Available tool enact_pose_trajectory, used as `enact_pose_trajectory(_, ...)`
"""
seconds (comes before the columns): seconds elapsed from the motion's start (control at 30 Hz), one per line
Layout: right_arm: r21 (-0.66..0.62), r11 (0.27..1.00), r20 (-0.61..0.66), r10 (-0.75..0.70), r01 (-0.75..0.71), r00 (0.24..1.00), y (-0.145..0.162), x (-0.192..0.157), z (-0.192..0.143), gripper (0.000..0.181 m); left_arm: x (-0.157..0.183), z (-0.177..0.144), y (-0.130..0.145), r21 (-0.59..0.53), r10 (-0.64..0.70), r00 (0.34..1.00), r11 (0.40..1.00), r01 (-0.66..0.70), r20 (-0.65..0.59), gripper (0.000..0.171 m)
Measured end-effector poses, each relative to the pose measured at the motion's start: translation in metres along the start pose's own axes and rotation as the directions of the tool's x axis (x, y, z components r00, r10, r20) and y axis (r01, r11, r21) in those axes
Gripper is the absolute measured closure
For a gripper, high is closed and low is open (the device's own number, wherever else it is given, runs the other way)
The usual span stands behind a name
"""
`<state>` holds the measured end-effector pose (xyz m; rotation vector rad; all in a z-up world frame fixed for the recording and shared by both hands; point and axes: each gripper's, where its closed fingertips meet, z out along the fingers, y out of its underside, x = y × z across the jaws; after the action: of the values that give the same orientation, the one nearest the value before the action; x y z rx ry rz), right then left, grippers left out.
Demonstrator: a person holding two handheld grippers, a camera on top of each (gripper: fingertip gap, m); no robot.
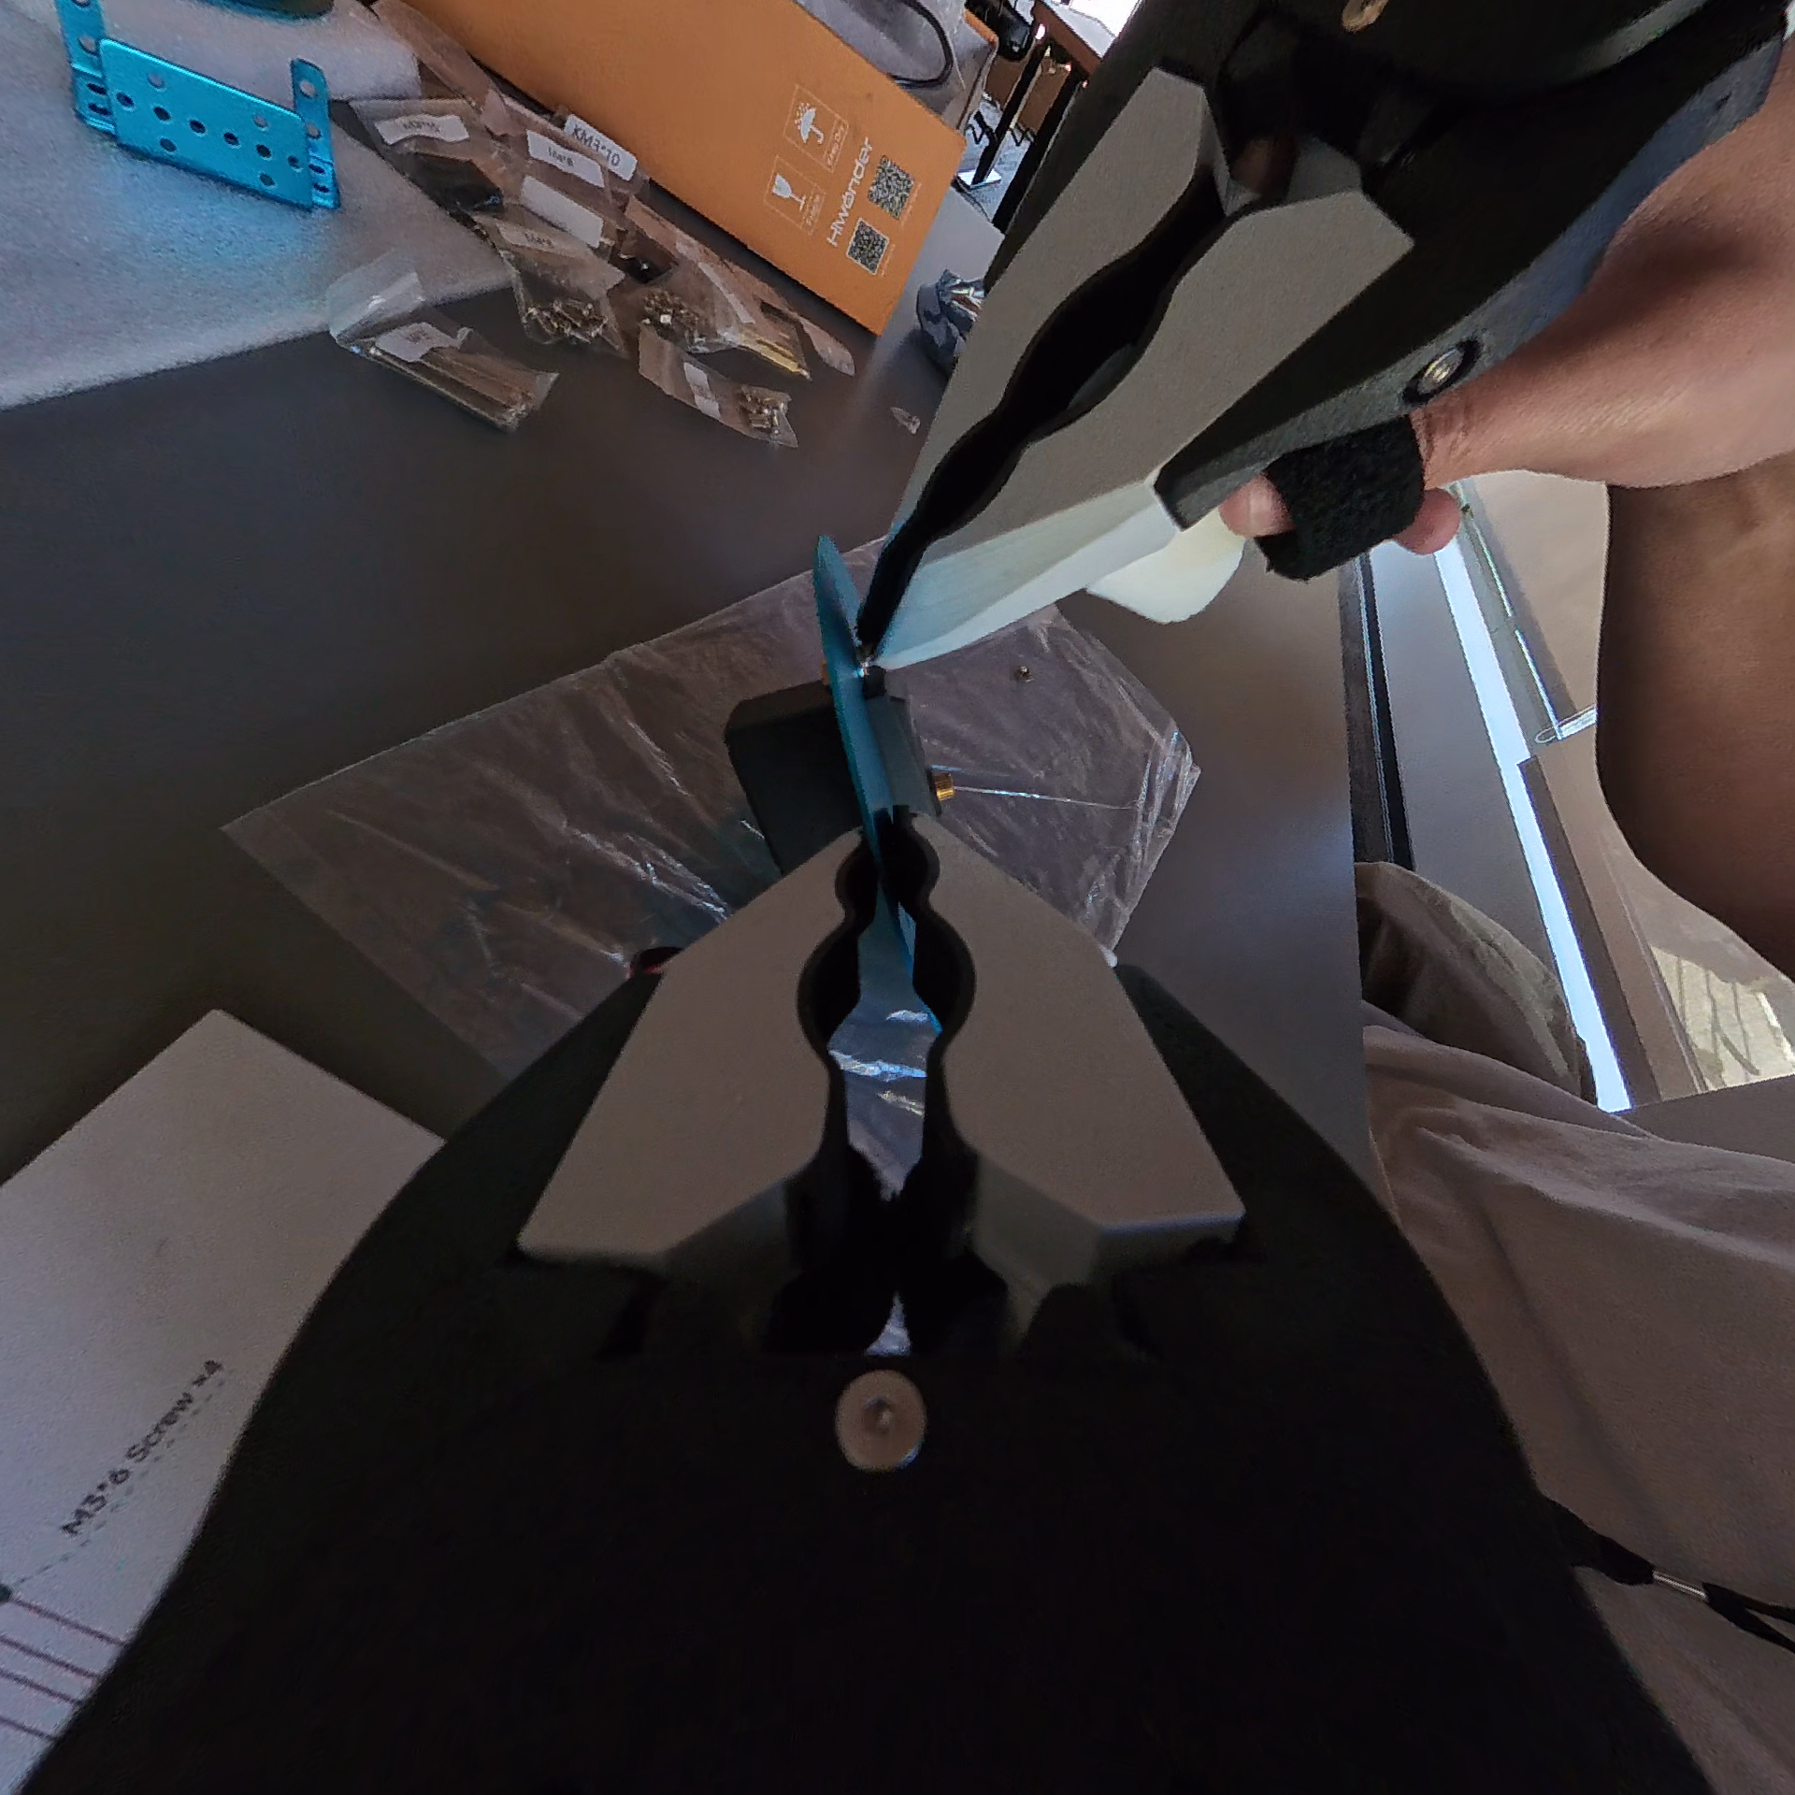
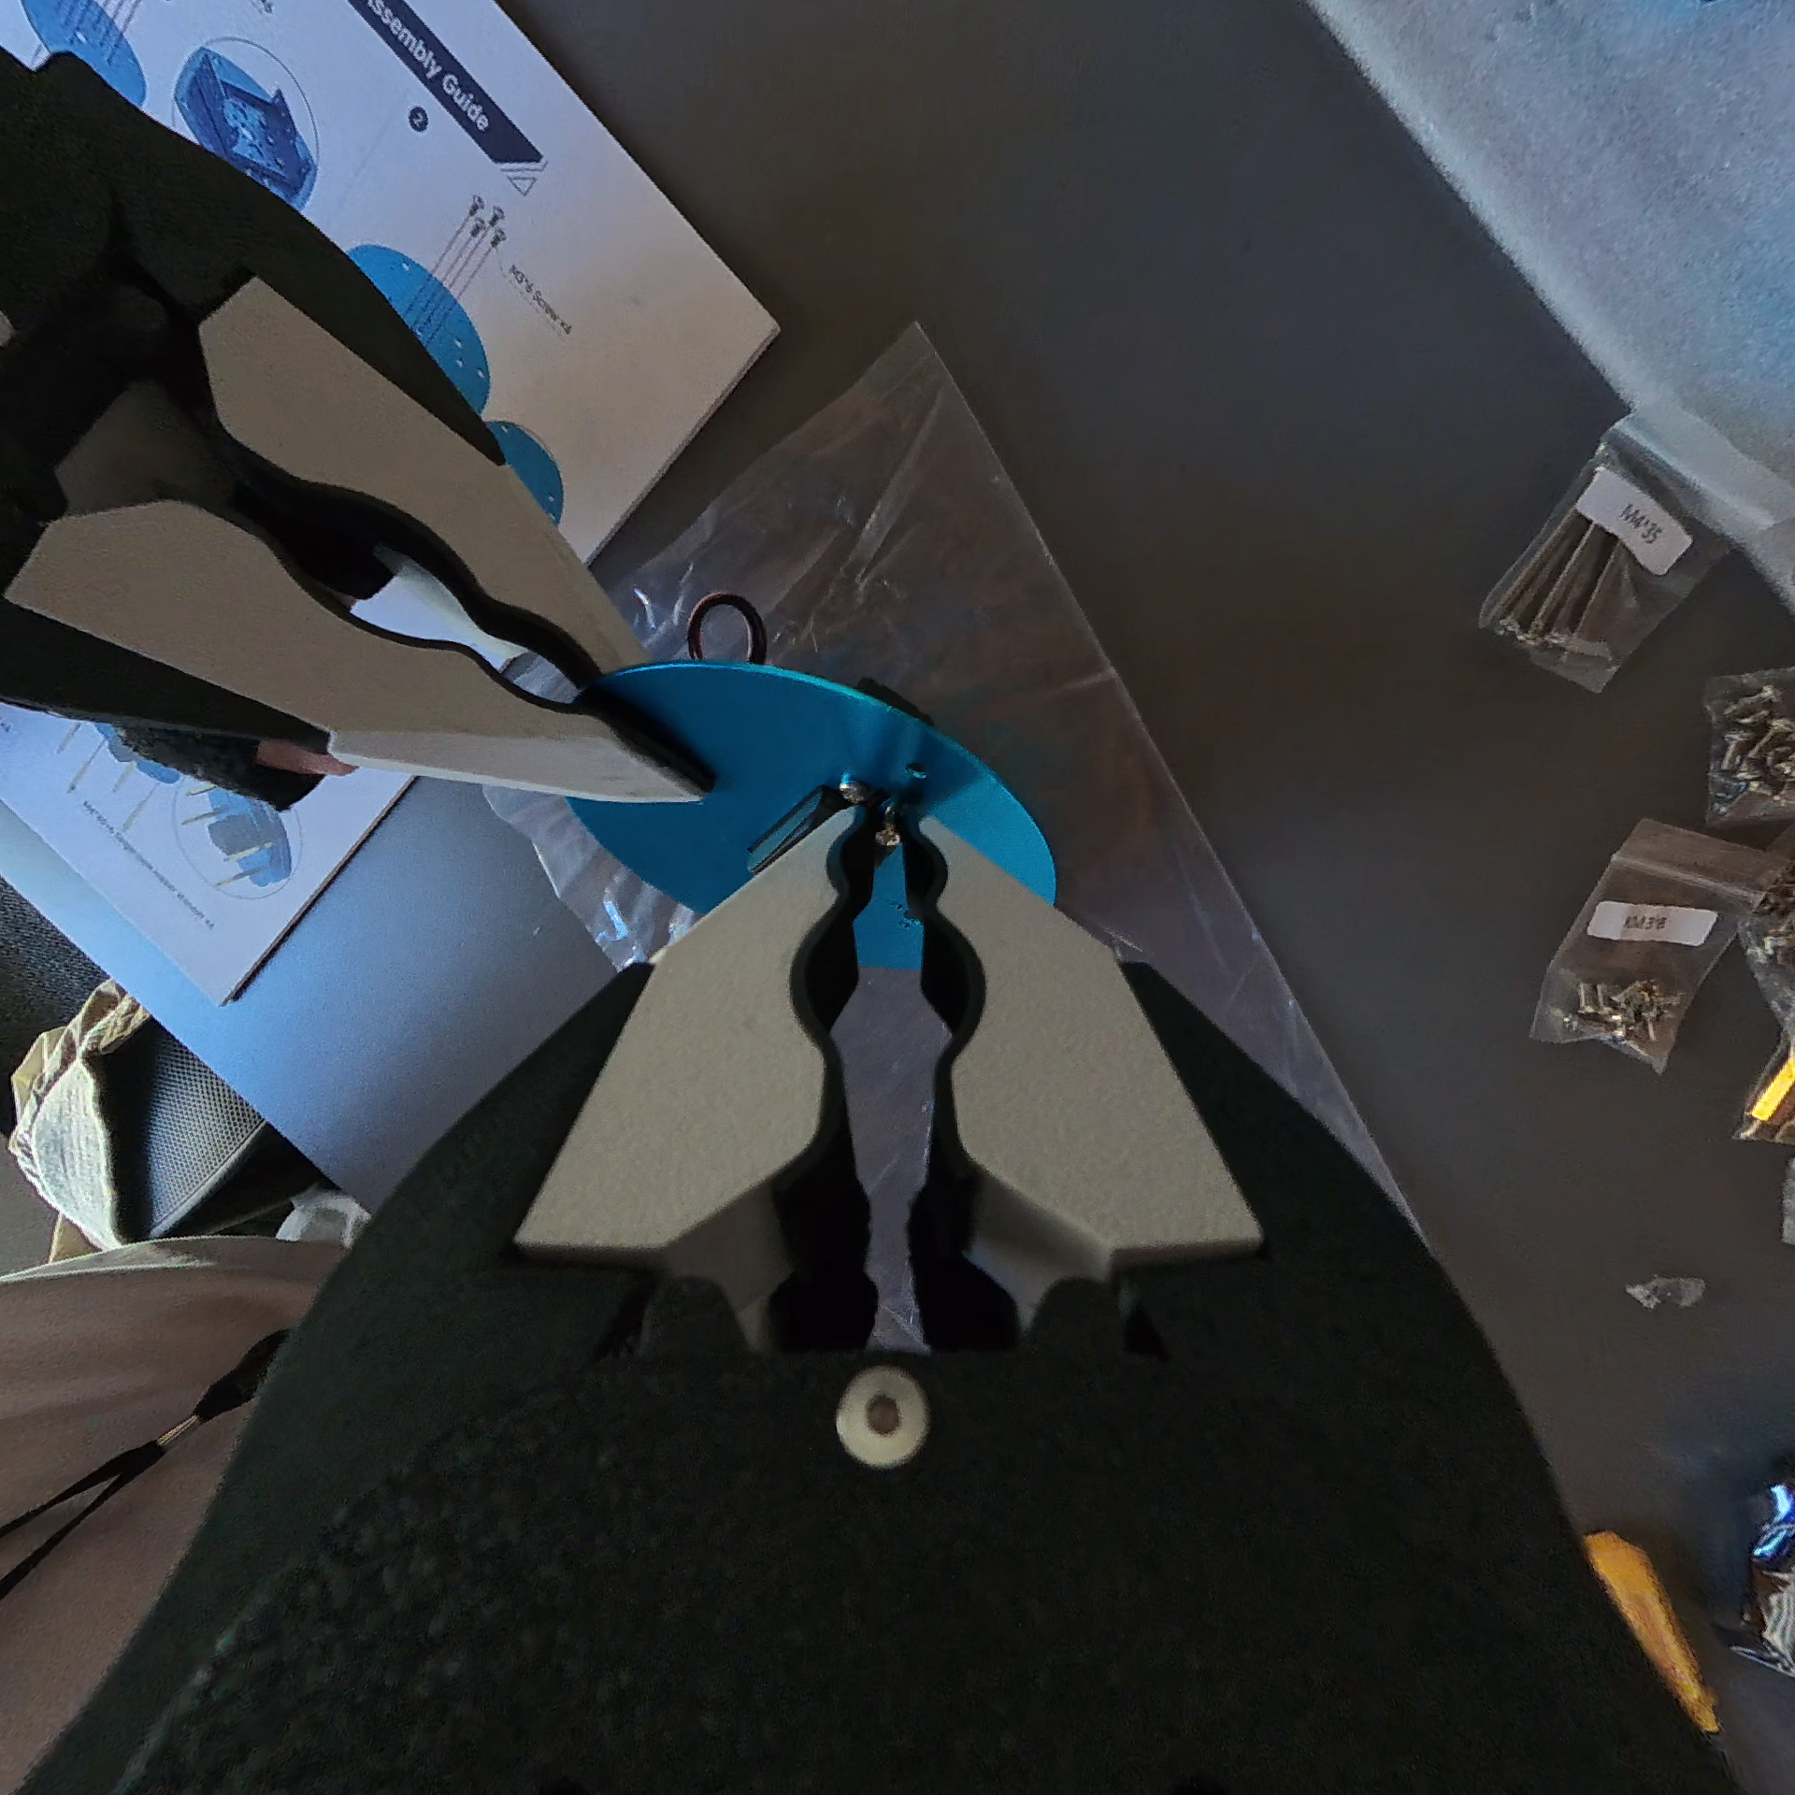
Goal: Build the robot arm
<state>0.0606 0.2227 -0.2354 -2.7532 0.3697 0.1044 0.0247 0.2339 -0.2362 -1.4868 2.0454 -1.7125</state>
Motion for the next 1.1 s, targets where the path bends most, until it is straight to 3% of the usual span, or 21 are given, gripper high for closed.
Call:
enact_pose_trajectory(0.23,0.026,0.999,-0.045,-0.035,0.036,0.998,-0.0023,0.0011,0.0034,0.177,-0.003,-0.0003,0.0012,-0.003,-0.022,1.0,1.0,0.022,0.001,0.169)
enact_pose_trajectory(1.1,0.066,0.998,-0.032,-0.022,0.024,0.999,-0.0078,-0.0006,0.0079,0.176,-0.0072,-0.0004,0.0026,-0.006,-0.053,0.999,0.999,0.053,-0.003,0.169)
